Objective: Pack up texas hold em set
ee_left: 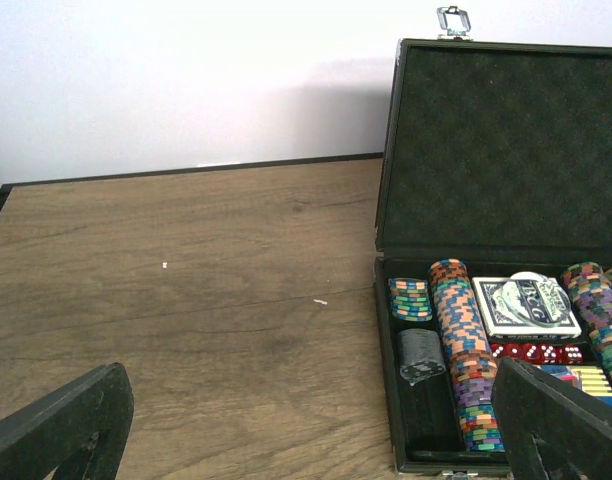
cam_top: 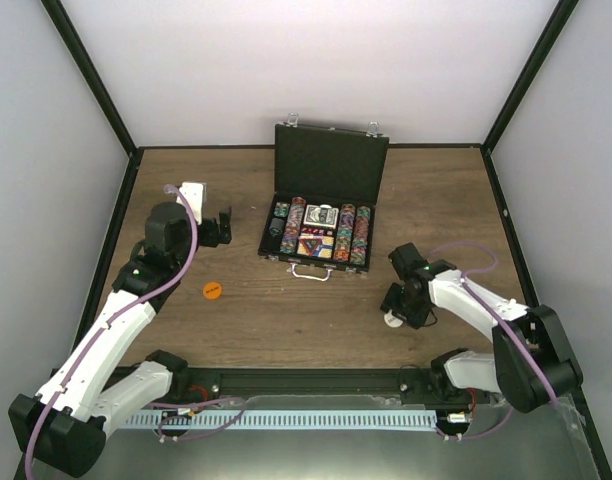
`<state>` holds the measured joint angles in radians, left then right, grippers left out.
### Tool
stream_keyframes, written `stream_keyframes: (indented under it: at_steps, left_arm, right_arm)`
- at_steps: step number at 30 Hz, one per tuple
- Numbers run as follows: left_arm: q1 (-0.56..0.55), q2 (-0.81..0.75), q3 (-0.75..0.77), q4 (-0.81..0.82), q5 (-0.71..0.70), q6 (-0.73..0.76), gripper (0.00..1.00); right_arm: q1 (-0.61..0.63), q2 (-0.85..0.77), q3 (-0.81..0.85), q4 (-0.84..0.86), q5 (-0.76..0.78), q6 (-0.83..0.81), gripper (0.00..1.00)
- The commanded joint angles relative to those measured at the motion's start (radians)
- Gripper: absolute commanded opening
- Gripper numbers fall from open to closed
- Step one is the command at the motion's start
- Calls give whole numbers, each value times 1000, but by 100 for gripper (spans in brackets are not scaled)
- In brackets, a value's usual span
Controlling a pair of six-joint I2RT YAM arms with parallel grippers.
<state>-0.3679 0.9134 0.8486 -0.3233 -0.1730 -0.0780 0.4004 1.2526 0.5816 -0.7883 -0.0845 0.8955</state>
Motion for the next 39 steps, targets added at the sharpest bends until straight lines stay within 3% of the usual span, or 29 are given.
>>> stream_keyframes:
  at_steps: [1, 9, 20, 29, 39]
  left_arm:
    - [3, -1, -8, 24, -1, -7, 100]
    - [4, 1, -8, 24, -3, -6, 100]
    - [3, 5, -9, 23, -7, -6, 100]
    - [4, 17, -7, 26, 7, -6, 100]
    - [4, 10, -9, 24, -4, -7, 100]
  right_arm:
    - [23, 50, -13, 138, -88, -75, 54]
    - [130, 47, 130, 127, -12, -104, 54]
    - [177, 139, 331, 285, 17, -159, 55]
    - [202, 141, 302, 73, 144, -157, 78]
    - [255, 111, 180, -6, 158, -84, 88]
